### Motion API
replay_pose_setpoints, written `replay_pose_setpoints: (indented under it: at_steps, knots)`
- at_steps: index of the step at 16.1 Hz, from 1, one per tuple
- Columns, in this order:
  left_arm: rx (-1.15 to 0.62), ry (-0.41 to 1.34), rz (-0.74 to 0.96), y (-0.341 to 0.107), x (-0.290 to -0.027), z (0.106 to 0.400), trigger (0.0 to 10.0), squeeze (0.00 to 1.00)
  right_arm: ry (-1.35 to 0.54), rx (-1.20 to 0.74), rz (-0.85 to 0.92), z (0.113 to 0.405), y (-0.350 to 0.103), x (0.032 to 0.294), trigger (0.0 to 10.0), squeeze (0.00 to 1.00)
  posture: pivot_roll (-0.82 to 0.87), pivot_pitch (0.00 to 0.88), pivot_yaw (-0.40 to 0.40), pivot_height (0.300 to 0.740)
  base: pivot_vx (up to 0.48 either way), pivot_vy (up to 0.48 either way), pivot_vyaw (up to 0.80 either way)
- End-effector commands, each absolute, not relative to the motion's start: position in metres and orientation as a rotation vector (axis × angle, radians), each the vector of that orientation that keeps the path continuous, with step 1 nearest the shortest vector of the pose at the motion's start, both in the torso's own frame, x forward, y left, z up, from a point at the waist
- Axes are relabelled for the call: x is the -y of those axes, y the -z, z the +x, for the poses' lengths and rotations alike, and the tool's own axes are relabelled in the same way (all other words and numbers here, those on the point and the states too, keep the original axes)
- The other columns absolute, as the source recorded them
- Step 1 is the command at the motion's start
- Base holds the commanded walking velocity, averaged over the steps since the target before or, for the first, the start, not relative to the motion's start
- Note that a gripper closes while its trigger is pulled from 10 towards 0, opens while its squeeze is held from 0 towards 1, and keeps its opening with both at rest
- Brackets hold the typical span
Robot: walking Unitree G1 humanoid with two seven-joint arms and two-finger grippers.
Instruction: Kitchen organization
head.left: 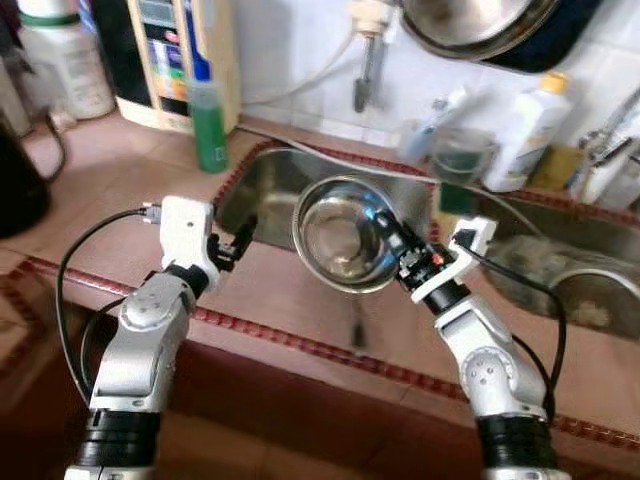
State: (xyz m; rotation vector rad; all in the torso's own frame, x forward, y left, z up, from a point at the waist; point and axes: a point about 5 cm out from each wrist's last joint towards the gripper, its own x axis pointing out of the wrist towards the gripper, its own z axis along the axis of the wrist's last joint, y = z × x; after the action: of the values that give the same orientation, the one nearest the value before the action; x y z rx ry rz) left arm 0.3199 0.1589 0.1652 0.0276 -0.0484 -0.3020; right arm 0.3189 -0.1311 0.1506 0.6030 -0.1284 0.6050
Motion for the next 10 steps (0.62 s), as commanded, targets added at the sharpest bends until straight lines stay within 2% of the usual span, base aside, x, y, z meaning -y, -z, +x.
replay_pose_setpoints:
  at_steps: [1, 6, 10]
  knots:
    - [0.057, 0.329, 0.025, -0.167, -0.150, 0.320, 10.0, 0.00, -0.574, 0.158, 0.583, 0.318, -0.155, 0.143, 10.0, 0.00, -0.01, 0.000, -0.066, 0.732, 0.000, 0.480, 0.00]
    - [0.065, 0.343, 0.076, -0.165, -0.148, 0.318, 10.0, 0.00, -0.574, 0.153, 0.574, 0.319, -0.154, 0.145, 10.0, 0.00, 0.00, 0.000, -0.077, 0.732, 0.000, 0.000, 0.00]
    - [0.084, 0.380, 0.081, -0.165, -0.143, 0.315, 10.0, 0.00, -0.445, 0.195, 0.548, 0.328, -0.160, 0.166, 10.0, 0.00, -0.01, 0.000, -0.080, 0.732, 0.000, 0.000, 0.00]
